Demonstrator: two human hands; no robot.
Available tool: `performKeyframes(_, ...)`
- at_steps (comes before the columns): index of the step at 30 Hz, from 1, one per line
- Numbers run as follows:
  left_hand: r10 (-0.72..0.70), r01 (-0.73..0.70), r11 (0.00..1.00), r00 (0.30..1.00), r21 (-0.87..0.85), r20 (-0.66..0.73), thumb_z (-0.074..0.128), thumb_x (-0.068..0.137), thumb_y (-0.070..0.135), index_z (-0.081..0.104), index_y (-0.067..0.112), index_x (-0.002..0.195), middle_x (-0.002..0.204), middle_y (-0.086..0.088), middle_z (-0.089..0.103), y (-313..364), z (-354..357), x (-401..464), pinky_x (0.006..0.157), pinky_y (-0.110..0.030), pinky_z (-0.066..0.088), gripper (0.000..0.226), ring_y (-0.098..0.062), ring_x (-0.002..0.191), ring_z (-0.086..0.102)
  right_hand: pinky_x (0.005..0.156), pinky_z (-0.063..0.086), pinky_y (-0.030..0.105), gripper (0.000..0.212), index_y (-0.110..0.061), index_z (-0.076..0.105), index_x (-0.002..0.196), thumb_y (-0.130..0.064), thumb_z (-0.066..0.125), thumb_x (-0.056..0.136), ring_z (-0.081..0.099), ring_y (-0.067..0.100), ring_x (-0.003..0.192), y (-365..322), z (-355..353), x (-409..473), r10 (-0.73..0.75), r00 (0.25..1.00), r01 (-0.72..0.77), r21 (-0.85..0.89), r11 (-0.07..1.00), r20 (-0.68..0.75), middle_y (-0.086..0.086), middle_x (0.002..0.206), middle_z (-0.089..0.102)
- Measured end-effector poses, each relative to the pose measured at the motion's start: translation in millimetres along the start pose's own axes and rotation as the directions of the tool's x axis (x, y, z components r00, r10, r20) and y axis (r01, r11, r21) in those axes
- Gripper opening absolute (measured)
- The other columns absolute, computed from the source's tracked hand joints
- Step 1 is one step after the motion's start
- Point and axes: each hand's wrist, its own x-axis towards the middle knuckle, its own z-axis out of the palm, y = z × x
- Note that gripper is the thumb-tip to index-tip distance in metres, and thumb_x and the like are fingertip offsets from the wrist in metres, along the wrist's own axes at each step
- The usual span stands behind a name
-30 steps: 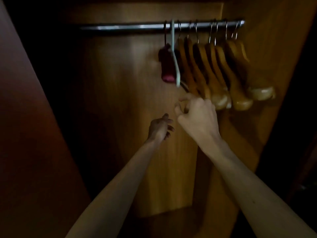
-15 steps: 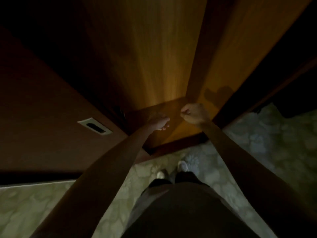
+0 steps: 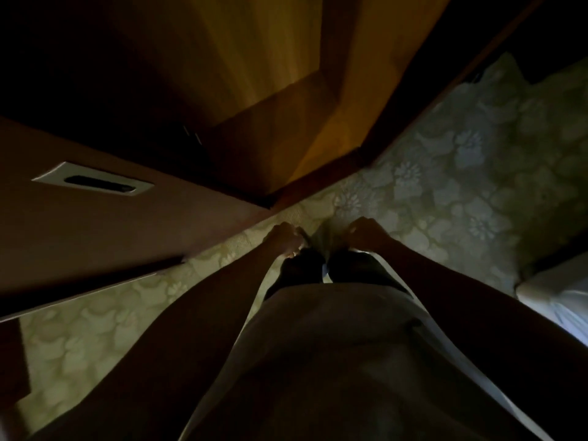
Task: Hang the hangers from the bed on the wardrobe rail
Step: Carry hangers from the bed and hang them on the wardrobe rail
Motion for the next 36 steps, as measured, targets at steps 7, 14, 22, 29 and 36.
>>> performKeyframes(7,0.118,-0.14,0.868,0.99,0.476,0.076,0.062,0.086,0.024,0.07,0.007,0.084,0.084,-0.014,0.072,74.1,53.9,5.9,0.068,-0.041,0.059,0.019,-0.031,0.079,0.072,0.074,0.042,0.025,0.018,-0.007,0.075,0.097,-0.022,0.067,0.09,0.06,0.015,0.088,95.2,-21.5,-43.9,0.109,0.994,-0.101,0.298,0.949,-0.009,0.004,0.094,0.068)
performKeyframes(14,0.208,-0.369,0.524,0.929,0.768,0.305,0.057,0.093,0.017,0.074,0.013,0.074,0.072,-0.003,0.075,197.8,151.9,13.4,0.068,-0.028,0.057,0.026,-0.019,0.066,0.071,0.087,0.054,0.031,0.01,-0.027,0.074,0.088,-0.025,0.064,0.085,0.068,0.018,0.098,224.6,21.4,-111.7,0.476,0.879,-0.301,0.748,0.592,-0.023,-0.002,0.105,0.075)
performKeyframes(22,0.148,-0.617,-0.048,0.774,0.786,0.616,0.055,0.095,0.015,0.074,0.011,0.08,0.071,-0.006,0.074,287.6,292.8,-13.6,0.055,-0.027,0.054,0.025,-0.016,0.053,0.063,0.089,0.055,0.036,0.024,-0.01,0.077,0.102,-0.026,0.065,0.089,0.067,0.029,0.103,249.3,127.4,-180.3,0.758,0.608,-0.264,0.96,-0.09,0.238,0.009,0.109,0.074)
performKeyframes(29,-0.024,-0.736,-0.307,0.639,0.603,0.769,0.055,0.097,0.013,0.076,0.004,0.09,0.075,-0.008,0.075,341.3,377.8,-29.3,0.05,-0.02,0.047,0.024,-0.013,0.054,0.062,0.069,0.046,0.026,0.023,-0.005,0.078,0.1,-0.023,0.065,0.092,0.065,0.023,0.081,205.0,177.3,-176.2,0.724,0.468,-0.113,0.847,-0.52,0.507,0.008,0.083,0.071)
performKeyframes(36,-0.102,-0.72,-0.424,0.641,0.55,0.761,0.058,0.101,0.017,0.074,0.008,0.101,0.088,-0.008,0.075,419.4,399.2,-2.2,0.052,-0.018,0.049,0.018,-0.01,0.063,0.066,0.077,0.056,0.04,0.026,-0.001,0.077,0.093,-0.024,0.064,0.091,0.07,0.032,0.086,197.1,127.9,-142.0,0.658,0.392,0.048,0.7,-0.712,0.643,0.017,0.088,0.075)
